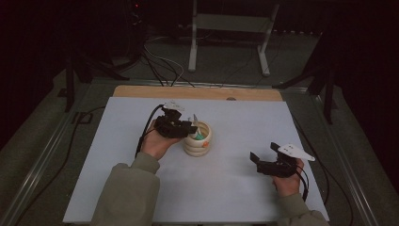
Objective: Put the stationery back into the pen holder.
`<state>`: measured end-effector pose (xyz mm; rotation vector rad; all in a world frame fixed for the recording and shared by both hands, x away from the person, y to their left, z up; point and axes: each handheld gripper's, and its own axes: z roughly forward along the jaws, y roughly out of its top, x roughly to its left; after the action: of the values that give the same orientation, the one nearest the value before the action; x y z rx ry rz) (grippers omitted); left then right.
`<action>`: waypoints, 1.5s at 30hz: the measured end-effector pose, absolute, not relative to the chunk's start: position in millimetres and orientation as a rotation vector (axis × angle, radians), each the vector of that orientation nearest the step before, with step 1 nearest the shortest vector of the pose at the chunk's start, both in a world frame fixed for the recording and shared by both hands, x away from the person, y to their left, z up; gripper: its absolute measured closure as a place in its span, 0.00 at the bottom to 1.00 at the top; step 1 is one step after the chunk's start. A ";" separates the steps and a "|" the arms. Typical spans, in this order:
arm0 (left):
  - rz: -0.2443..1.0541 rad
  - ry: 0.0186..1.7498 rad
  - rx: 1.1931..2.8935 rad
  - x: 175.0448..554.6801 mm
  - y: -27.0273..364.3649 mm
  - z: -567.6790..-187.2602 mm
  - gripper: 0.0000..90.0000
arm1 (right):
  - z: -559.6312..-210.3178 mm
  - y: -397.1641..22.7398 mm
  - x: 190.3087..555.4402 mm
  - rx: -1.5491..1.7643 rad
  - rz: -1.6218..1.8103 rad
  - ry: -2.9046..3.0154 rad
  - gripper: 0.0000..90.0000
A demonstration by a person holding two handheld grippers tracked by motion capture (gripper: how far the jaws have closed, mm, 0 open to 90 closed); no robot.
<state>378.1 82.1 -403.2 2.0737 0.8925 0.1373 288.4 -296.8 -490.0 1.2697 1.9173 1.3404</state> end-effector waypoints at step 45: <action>0.551 1.009 1.755 340.3 176.8 -419.8 0.01 | -487.5 -299.6 284.4 1.260 1.357 1.900 0.02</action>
<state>340.3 176.8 -419.8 1.7546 1.0092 0.5510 284.4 -299.6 -487.5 1.2599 1.8997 1.3568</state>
